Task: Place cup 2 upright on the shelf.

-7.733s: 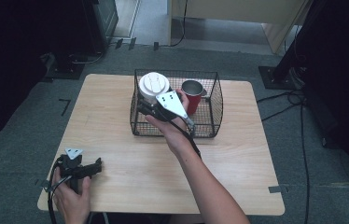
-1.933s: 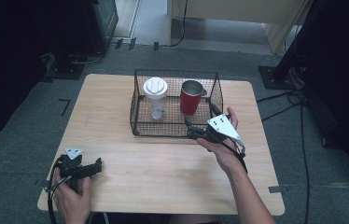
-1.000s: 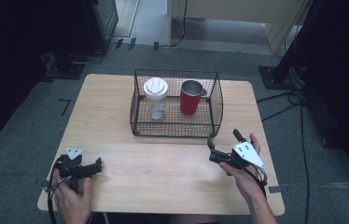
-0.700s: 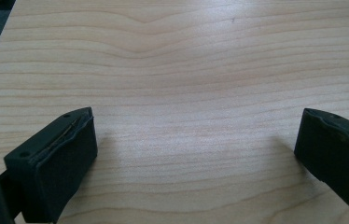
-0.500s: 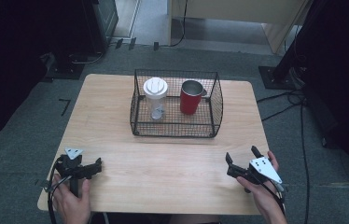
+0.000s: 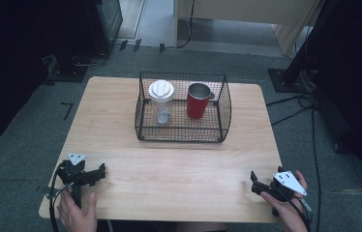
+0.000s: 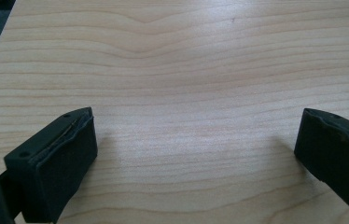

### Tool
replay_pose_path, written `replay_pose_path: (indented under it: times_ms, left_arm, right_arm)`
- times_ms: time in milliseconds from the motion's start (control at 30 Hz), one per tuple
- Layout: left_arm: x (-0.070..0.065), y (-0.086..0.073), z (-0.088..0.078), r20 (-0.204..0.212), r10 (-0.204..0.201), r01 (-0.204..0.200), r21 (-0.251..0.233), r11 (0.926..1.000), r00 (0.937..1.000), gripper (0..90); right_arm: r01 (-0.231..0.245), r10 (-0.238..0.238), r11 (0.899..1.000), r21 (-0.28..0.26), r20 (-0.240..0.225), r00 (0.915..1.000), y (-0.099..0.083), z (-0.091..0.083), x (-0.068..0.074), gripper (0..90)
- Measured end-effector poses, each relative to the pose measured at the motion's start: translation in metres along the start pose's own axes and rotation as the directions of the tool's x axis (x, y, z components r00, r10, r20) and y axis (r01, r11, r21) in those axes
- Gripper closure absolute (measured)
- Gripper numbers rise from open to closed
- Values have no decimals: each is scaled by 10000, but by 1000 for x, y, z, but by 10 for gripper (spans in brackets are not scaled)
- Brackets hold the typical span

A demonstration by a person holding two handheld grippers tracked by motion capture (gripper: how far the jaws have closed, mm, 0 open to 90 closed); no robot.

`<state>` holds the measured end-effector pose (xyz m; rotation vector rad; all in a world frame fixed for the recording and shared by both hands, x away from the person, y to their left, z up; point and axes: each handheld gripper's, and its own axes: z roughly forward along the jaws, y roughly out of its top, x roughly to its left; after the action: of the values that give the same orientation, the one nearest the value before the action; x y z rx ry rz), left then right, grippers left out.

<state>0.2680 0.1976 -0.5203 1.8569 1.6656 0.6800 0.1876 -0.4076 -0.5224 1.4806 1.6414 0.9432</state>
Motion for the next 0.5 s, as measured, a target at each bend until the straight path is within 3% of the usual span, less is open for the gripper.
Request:
replay_pose_path:
  times_ms: [67,167,267,500]
  left_arm:
    - [0,0,0,0,1,-1,-1,10000,10000,0]
    - [0,0,0,-1,-4,4,-4,10000,10000,0]
    - [0,0,0,-4,0,0,1,10000,10000,0]
    - [0,0,0,-1,-2,2,-6,10000,10000,0]
  right_arm:
    - [-202,203,9922,1233,5,9998,-2,1,-3,0]
    - [-235,270,9666,2551,-100,9996,-4,6,-5,0]
    - [-512,608,9595,2769,-260,9978,-4,8,-9,0]
    - [-344,497,9604,2765,-486,9976,-3,11,-10,0]
